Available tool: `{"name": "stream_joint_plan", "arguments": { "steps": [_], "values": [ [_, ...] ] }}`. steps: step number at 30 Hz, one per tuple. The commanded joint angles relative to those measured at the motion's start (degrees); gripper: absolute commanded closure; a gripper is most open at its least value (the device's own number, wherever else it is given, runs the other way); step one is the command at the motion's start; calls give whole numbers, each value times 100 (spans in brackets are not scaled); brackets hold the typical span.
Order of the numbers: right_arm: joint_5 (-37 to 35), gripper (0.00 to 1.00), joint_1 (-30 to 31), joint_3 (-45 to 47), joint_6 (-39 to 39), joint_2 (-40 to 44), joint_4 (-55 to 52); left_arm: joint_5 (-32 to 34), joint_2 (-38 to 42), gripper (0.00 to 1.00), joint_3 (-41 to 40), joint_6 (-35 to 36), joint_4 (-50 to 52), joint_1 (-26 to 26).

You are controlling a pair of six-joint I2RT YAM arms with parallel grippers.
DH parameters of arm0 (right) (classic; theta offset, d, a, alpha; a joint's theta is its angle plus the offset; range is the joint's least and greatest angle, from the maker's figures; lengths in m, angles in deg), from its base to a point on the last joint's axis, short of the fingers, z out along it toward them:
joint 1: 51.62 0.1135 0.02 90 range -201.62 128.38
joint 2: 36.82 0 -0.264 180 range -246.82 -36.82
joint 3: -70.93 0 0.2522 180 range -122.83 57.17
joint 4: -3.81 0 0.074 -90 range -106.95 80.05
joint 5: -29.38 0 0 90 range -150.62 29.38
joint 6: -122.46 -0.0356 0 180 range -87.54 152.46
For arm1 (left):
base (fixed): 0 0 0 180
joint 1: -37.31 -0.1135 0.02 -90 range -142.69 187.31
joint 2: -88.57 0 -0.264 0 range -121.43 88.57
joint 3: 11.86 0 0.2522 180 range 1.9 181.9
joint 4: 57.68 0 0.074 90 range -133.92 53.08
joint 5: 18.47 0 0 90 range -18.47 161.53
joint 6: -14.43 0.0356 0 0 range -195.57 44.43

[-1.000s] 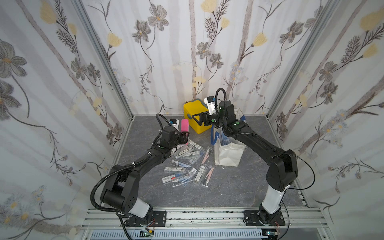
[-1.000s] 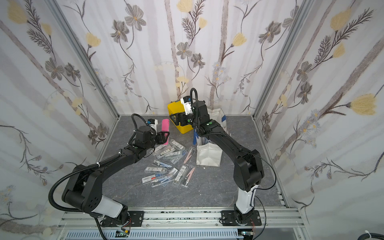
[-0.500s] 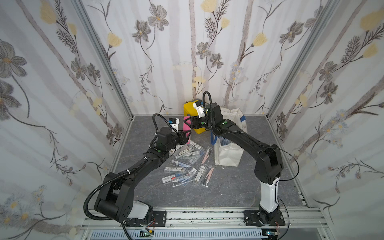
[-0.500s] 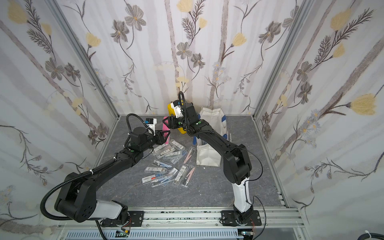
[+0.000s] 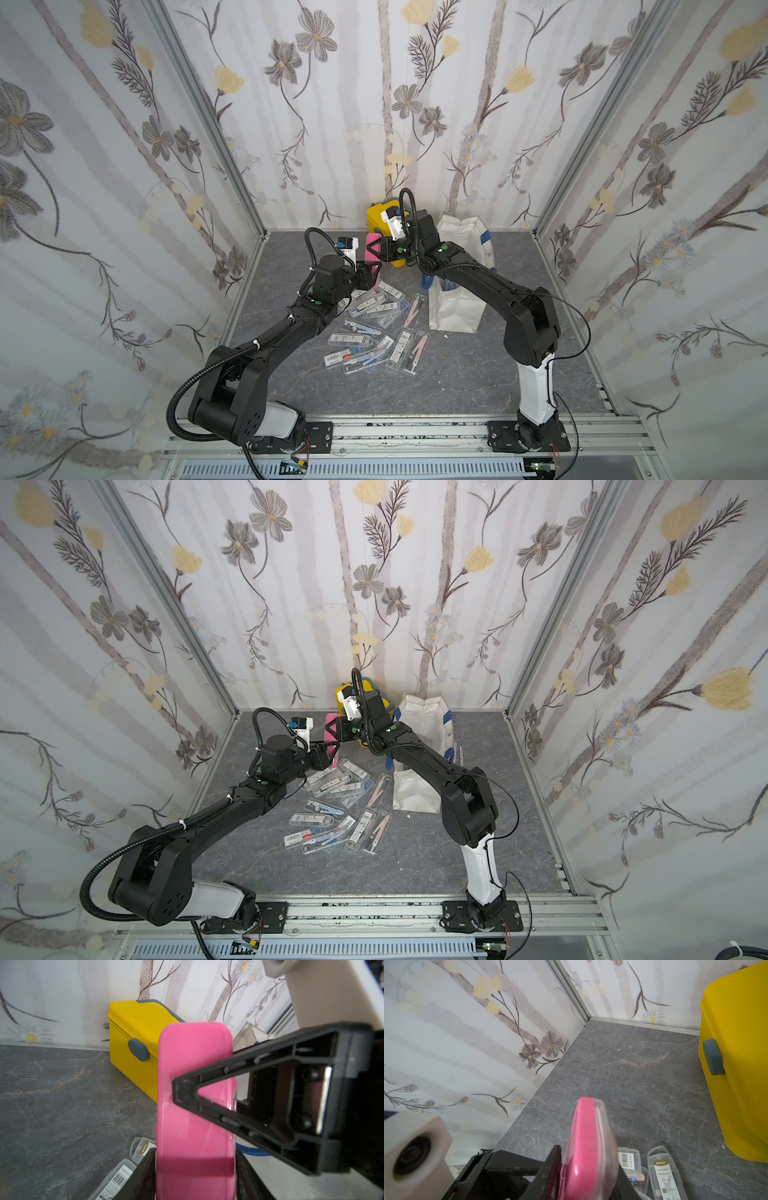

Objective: Put the compass set into the canvas bag
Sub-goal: Pick up the compass set at the center of the board.

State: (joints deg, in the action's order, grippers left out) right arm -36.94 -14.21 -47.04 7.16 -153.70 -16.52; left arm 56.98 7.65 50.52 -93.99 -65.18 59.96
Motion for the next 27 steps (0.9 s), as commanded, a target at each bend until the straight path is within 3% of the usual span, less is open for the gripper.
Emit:
{"name": "stream_joint_plan", "arguments": {
  "steps": [1,9,16,18,21,22,27],
  "values": [
    [39,71,3,-56,-106,-35,221,95,-40,50,50,57,-195,3],
    [125,78,4,-55,-142,-83,295,128,-126,46,42,51,-230,2],
    [131,81,6,-47,-137,-81,323,164,-109,38,-4,40,-300,3],
    [136,81,4,-47,-133,-94,331,163,-91,33,-12,40,-308,2],
    [137,81,3,-45,-132,-100,349,195,-58,12,-36,53,-309,2],
    [135,81,-3,-48,-133,-99,356,235,-21,1,-64,66,-305,2],
    [120,81,-57,-52,-107,-40,367,534,307,0,-320,110,-423,-41]
  ]
}}
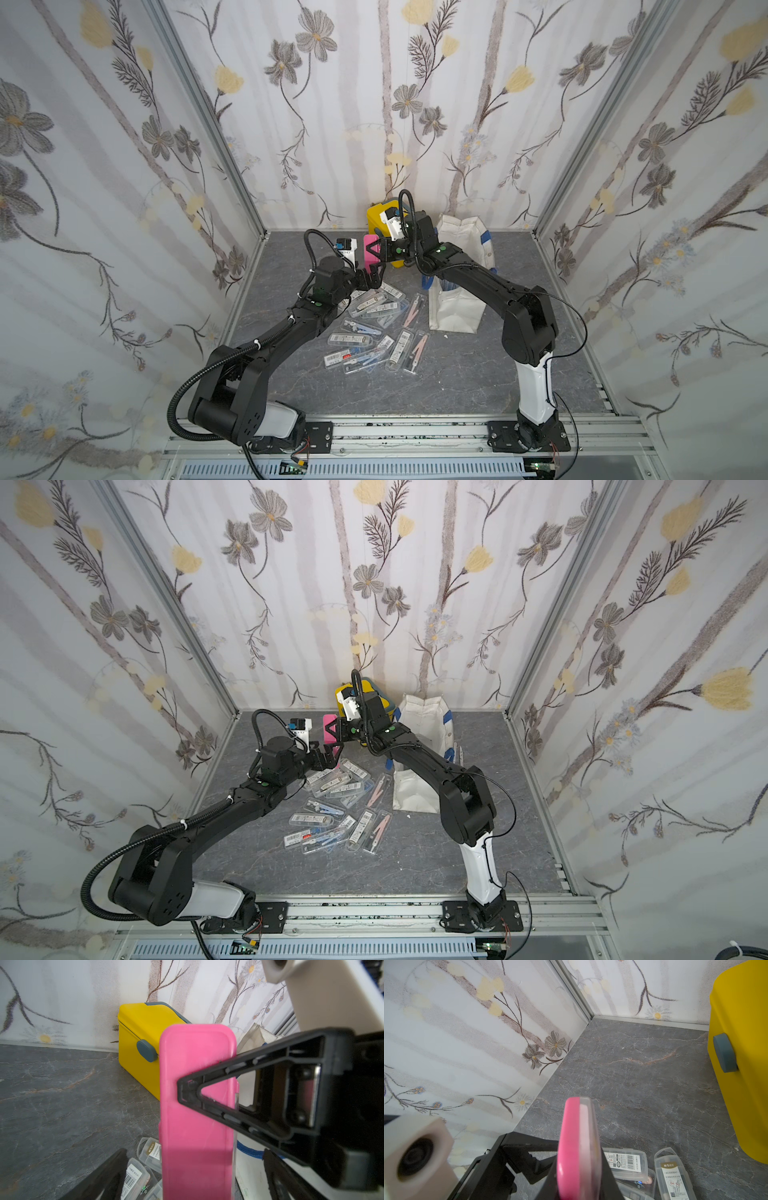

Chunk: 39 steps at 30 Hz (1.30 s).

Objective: Put the compass set into the canvas bag
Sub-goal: Pick up the compass set at the center of the board, then place the compass set in the canvas bag.

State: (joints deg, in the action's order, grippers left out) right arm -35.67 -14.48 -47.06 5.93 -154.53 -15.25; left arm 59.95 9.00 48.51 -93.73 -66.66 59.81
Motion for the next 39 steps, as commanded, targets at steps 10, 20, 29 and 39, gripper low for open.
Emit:
{"name": "stream_joint_plan", "arguments": {
  "steps": [10,20,29,39],
  "values": [
    [-350,82,-320,-89,505,689,-61,565,1194,0,-871,22,-581,-202],
    [-918,82,-1035,196,813,1881,-568,611,973,0,-1039,-276,-825,-220],
    [-1827,82,-1799,1161,1116,2914,-957,550,773,0,-1081,-395,-1068,-228],
    [-2047,82,-2010,1852,1247,2339,-1174,535,513,0,-1096,-496,-1126,-226]
  ]
}}
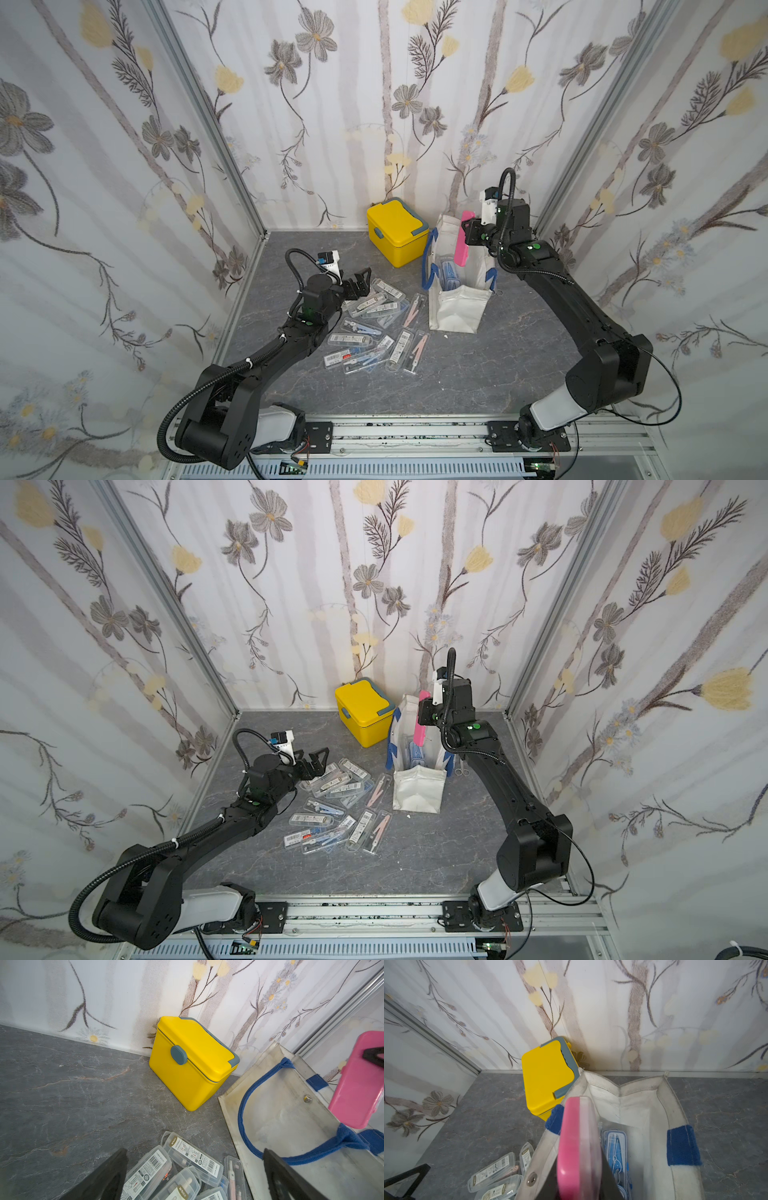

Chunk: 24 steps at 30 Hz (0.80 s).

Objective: Put the compass set into the canvas bag
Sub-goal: Place the compass set in the canvas bag.

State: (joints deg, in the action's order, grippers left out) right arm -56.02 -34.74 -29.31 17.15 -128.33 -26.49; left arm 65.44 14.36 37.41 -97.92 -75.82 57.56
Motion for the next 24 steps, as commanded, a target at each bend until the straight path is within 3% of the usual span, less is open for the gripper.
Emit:
{"name": "stream_joint_plan", "arguments": {
  "steps": [1,8,20,24],
  "values": [
    [-11,82,17,83,129,-374,-68,-7,-22,0,33,-77,-181,-4],
    [13,82,16,-152,193,-1115,-263,161,-89,0,319,51,562,5],
    [-254,81,17,-922,318,-2286,-1129,-441,-435,0,423,82,758,6],
    [-361,80,10,-1031,351,-2453,-1245,-372,-690,0,641,64,1157,7]
  ]
}}
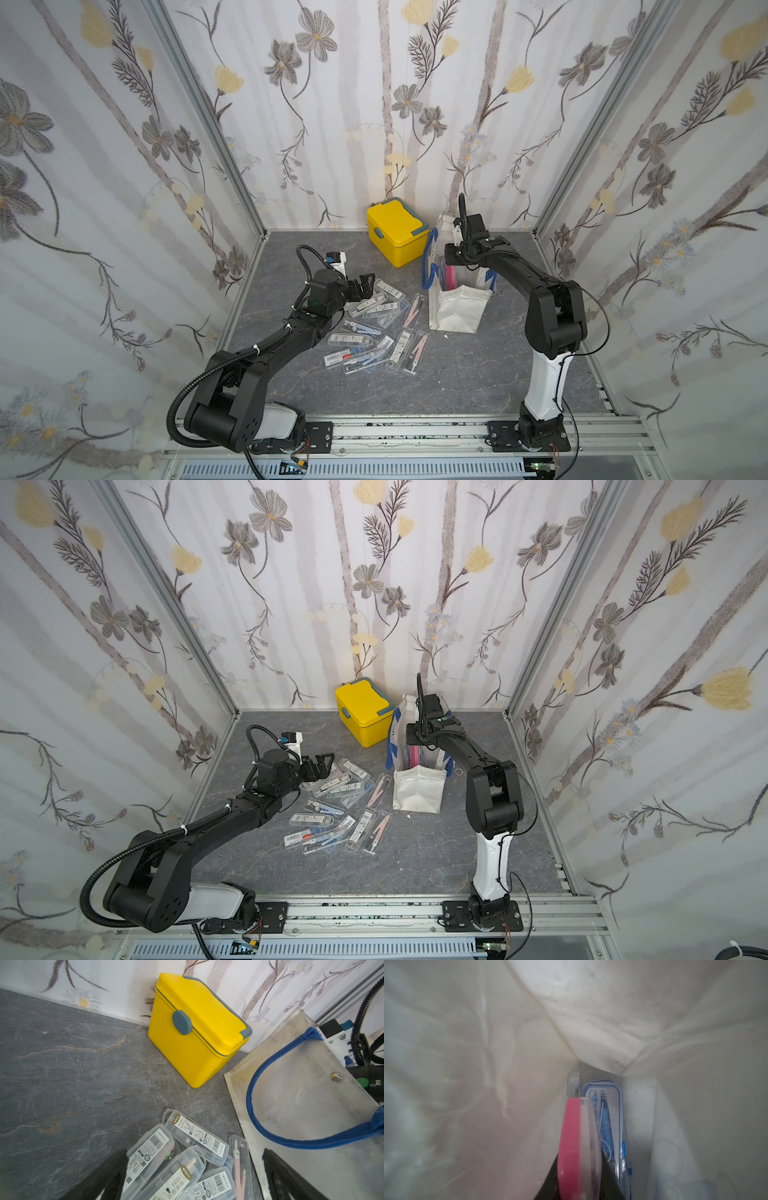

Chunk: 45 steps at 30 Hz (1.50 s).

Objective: Put the compass set into the canvas bag
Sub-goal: Place the compass set in the canvas bag.

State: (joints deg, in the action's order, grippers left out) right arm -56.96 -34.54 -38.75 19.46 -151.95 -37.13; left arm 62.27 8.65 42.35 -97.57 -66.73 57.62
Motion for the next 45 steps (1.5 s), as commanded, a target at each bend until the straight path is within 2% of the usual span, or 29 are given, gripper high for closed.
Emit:
{"name": "stream_joint_plan", "arguments": {
  "steps": [1,6,9,16,21,29,38,40,45],
  "values": [
    [-293,80,-11,-133,128,-142,-234,-36,-185,0,209,29,363,-1],
    [-322,77,-5,-199,157,-210,-312,100,-348,0,304,-19,544,10],
    [-311,72,-12,-199,174,-155,-300,235,-343,0,314,-15,599,14],
    [-127,49,-36,-199,275,180,-108,1148,-185,0,320,131,976,18],
    [95,36,-38,-123,315,533,61,1471,-96,0,300,252,1040,23],
    [426,21,-108,326,319,1174,581,1588,-15,0,316,745,1208,19],
    [781,12,-170,983,363,2111,1151,1511,290,0,-88,1685,558,82],
    [774,0,-172,1251,398,2330,1386,1367,314,0,-111,1998,540,83],
    [797,1,-248,1998,273,3230,2119,1220,150,0,196,2694,1010,90]
  ]
}}
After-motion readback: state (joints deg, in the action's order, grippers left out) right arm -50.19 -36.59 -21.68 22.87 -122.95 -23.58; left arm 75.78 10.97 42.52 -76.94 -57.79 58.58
